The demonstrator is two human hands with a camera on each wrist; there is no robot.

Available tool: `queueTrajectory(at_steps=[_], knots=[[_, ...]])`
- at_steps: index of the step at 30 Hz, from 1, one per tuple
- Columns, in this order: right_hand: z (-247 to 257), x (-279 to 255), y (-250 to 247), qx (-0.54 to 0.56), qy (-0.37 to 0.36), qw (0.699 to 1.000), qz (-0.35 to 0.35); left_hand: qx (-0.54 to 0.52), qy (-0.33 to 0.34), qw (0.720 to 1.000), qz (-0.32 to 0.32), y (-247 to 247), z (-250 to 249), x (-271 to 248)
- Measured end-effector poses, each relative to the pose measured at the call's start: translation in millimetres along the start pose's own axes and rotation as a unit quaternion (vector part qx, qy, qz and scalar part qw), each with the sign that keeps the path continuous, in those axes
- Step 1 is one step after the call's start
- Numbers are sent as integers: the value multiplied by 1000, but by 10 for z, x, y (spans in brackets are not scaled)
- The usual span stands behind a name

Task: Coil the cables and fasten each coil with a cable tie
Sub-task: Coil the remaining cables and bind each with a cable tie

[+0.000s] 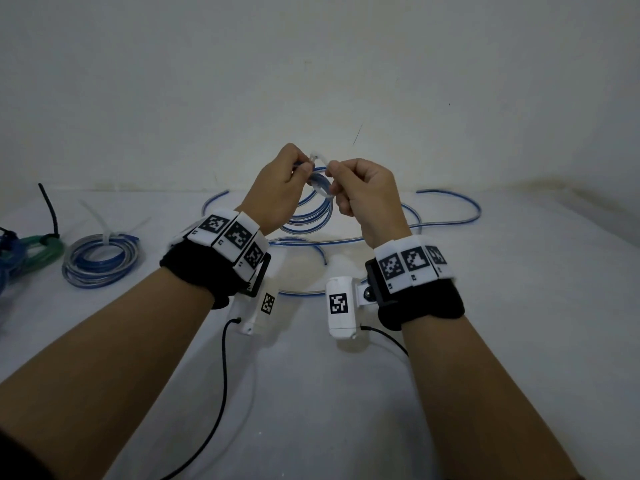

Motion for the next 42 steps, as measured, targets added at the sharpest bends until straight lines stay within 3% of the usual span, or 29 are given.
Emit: queueTrajectory(at_steps=[42], knots=[[-32, 21, -14, 63, 49, 996, 37, 43, 28, 998, 40, -29, -53, -45]])
Point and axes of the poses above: each hand's wrist, its own x-axis towards the middle knuckle, its own y-axis out of the palm, z = x × y, the point moved 3 cm from there along x, towards the middle knuckle, and after that the axes turned 4 degrees about z, right-handed, at the moved point
